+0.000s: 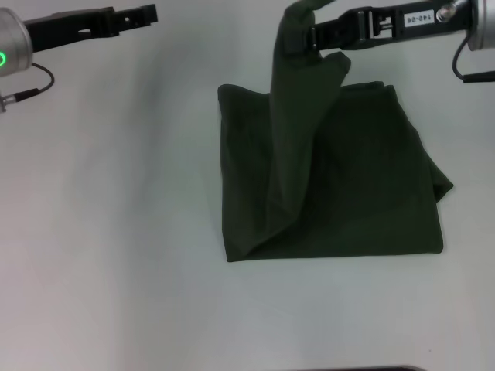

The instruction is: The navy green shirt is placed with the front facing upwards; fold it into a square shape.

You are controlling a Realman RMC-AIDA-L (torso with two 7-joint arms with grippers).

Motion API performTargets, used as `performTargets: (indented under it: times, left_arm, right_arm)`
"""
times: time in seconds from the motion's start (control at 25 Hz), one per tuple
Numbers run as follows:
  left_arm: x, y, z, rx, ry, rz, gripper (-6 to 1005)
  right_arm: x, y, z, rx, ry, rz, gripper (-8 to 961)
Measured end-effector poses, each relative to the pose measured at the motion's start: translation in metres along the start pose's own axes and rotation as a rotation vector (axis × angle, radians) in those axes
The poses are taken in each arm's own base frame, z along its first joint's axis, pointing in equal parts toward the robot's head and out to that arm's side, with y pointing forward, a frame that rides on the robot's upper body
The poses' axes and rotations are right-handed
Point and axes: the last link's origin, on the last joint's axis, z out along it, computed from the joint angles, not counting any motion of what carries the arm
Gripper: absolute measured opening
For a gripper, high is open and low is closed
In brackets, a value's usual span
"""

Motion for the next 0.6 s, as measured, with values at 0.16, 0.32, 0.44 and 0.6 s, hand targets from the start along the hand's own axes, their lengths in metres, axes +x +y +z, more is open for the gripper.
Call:
performTargets:
  times: [0.16, 0.32, 0.44, 0.6]
  left_arm:
    - [0.002, -0.007, -0.005, 0.024, 0.025, -0.015, 895]
    - [0.003, -0.008, -0.006, 0.030, 0.032, -0.016, 895]
    - [0.003, -0.008, -0.005, 0.030, 0.034, -0.014, 896]
    - [0.003, -0.008, -0.005, 0.033, 0.036, -0.015, 896]
  right_arm:
    - [-0.011, 0.009, 0.010, -0.014, 0.017, -0.034, 42]
    - [-0.020, 0.019, 0.022, -0.038, 0.036, -0.072, 42]
    - [-0.025, 0.026, 0.032, -0.062, 0.053, -0.102, 42]
    - [-0.031, 0.033, 0.042, -0.070, 0.070, -0.135, 42]
